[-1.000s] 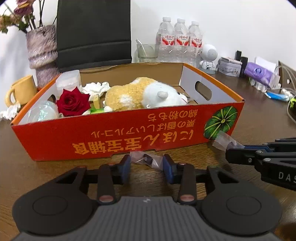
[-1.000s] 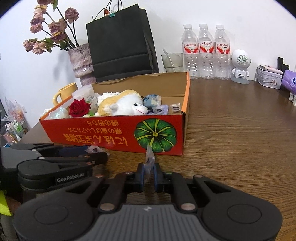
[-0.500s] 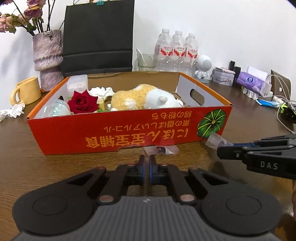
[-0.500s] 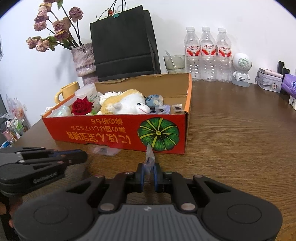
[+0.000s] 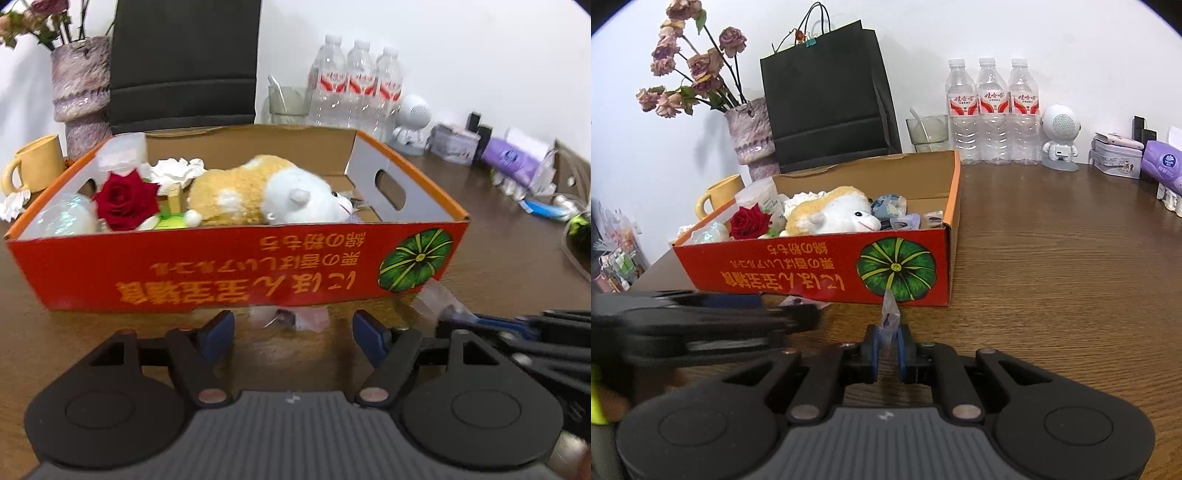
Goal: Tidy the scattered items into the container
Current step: 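Grasp a clear wrapper with the left tool while the right tool grasps another wrapper, then drop both wrappers into the box by opening both tools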
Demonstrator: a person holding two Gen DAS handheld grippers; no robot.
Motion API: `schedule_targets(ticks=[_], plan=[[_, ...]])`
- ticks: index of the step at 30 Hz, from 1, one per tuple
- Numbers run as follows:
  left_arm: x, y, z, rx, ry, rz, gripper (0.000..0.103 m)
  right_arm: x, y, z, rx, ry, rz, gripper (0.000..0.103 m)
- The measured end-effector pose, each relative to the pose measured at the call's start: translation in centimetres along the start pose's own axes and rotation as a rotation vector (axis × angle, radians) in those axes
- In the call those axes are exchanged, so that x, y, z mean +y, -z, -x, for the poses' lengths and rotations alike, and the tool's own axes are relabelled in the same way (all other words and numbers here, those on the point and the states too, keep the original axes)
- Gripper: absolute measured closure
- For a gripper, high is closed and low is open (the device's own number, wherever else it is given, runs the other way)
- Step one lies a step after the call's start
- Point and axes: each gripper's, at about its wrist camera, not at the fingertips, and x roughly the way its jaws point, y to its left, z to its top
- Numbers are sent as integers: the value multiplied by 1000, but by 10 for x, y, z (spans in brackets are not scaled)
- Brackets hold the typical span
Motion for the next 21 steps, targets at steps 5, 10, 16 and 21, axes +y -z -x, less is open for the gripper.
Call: schedule_targets(ticks=[5,10,16,21], plan=[[-3,2,-2,-14,-60,-1,64,-1,0,5,-12,-21,-6,94],[3,9,8,-18,-53,3,96,2,1,8,-22,-26,3,94],[11,17,22,-41,-31,7,96,1,1,5,-13,-12,-4,94],[23,22,38,-68,-6,28,96,1,2,3,-6,-1,-6,94]])
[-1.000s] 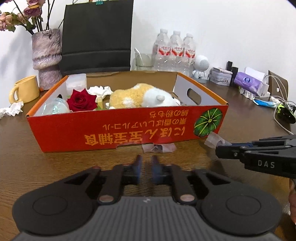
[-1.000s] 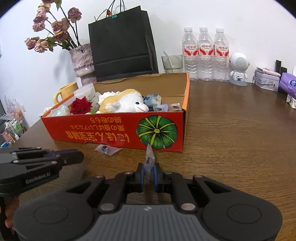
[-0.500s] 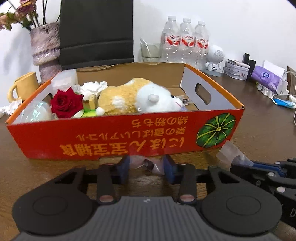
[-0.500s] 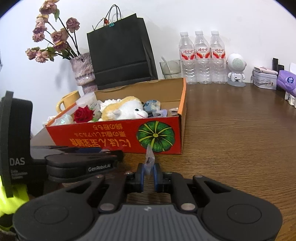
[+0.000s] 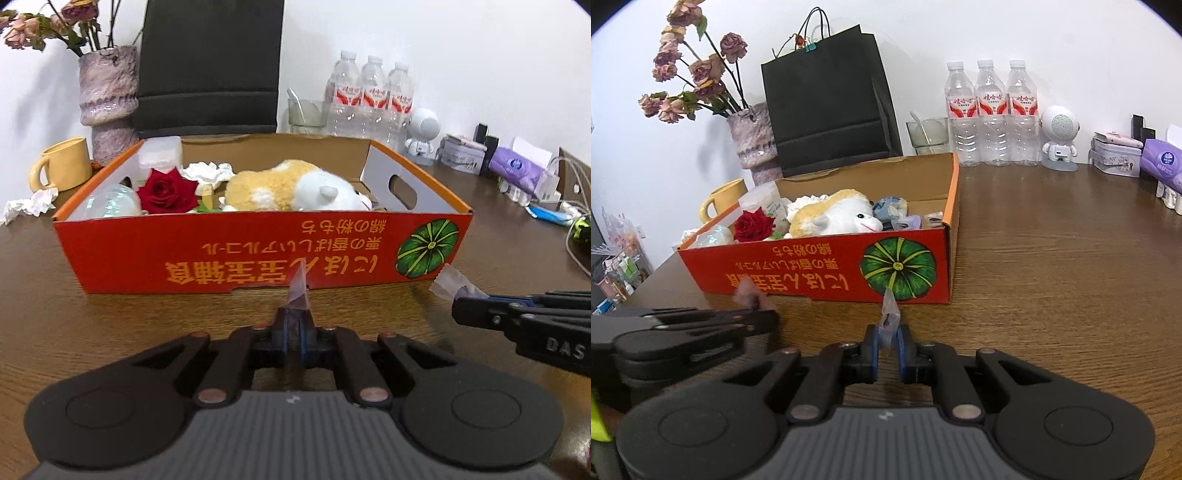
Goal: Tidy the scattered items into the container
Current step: 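Drop both wrappers into the box by opening both tools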
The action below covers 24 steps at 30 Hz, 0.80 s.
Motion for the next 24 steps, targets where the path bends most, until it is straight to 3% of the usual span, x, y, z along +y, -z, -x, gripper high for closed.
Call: schedule_targets(ticks=[7,11,14,19,24], plan=[[16,-2,43,-86,64,21,96,8,-4,22,-79,-38,21,94],[27,-29,65,-183,85,24,96,17,-24,36,-149,-77,22,94],[33,-60,69,-261,70,9,96,23,-50,31,-173,-53,50,94],[45,-102,36,-297,54,48,96,23,-96,-10,-140,4,61,94],[60,-119,-20,-236,48,100,96,18,-121,-64,-110,52,27,94]])
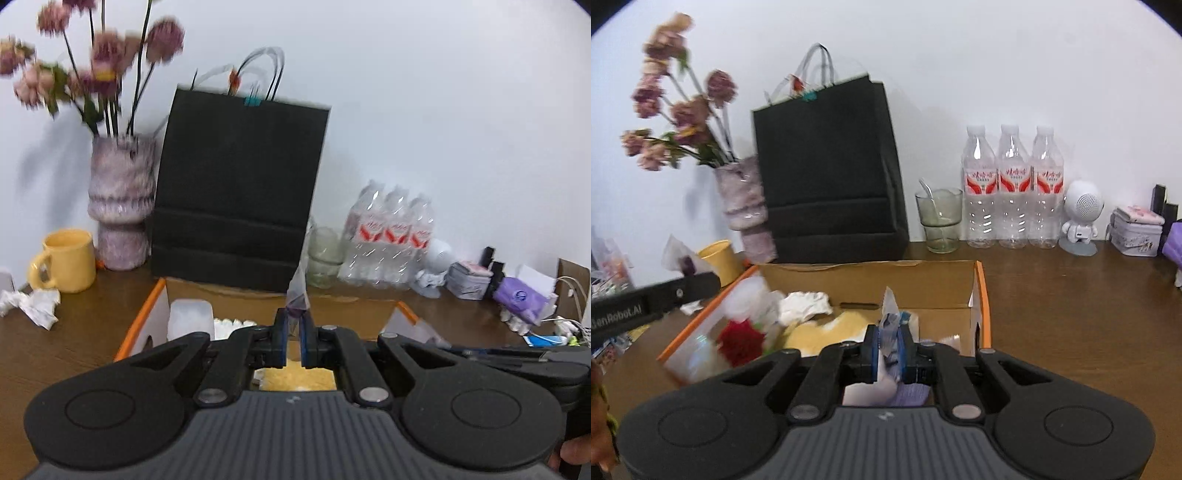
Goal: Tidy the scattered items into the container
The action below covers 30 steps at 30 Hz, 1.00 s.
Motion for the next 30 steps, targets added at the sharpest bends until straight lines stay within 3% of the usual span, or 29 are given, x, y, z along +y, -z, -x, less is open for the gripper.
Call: schedule_targets(ticks=[4,8,9,10,12,14,16,18,30], plan=[[11,2,-36,72,-11,-14,96,2,-9,-36,30,25,13,94],[16,3,-48,94,-13,-31,93,4,-9,-56,73,42,29,89],[16,4,-49,96,-16,-34,81,4,-8,-58,82,49,33,82],[16,4,-48,99,-19,-33,56,5,-7,-59,91,52,37,74],[16,3,-44,90,-28,-23,25,5,-7,-56,89,60,36,29],[15,-1,-38,74,-29,-30,3,8,-8,-50,71,72,47,12],[12,-4,-30,44,-48,-44,0,11,-10,-43,61,77,60,11],[9,-6,-23,28,-60,-56,0,14,-12,-36,55,84,63,0],[1,-8,23,-5,-51,-47,0,25,-11,5,30,101,45,0]])
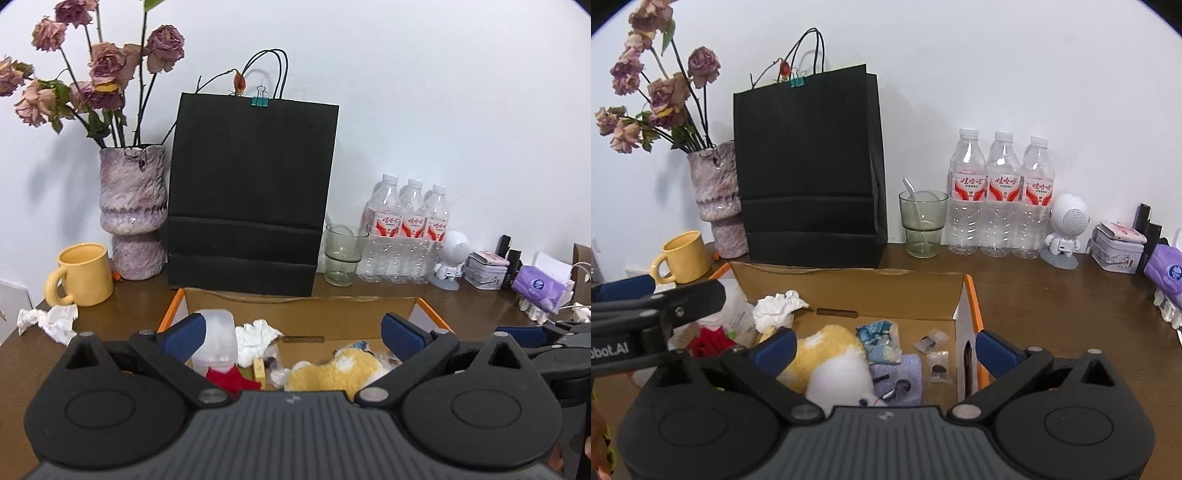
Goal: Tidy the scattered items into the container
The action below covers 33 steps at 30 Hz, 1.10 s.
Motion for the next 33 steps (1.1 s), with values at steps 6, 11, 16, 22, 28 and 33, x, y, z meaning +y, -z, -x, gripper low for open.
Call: schedule_targets(ticks=[6,11,16,22,28,33], plan=[[6,6,32,19,-17,25,0,3,12,29,15,-5,-20,0],[5,14,60,61,-30,14,0,10,20,61,25,-14,-10,0],[3,18,90,91,-25,8,0,19,26,92,34,-19,18,0],[2,21,119,101,-23,-1,0,27,33,123,36,-29,15,0],[0,28,137,126,-6,-7,0,32,39,143,29,-27,12,0],[2,30,147,126,-11,2,0,36,43,155,26,-16,21,0]])
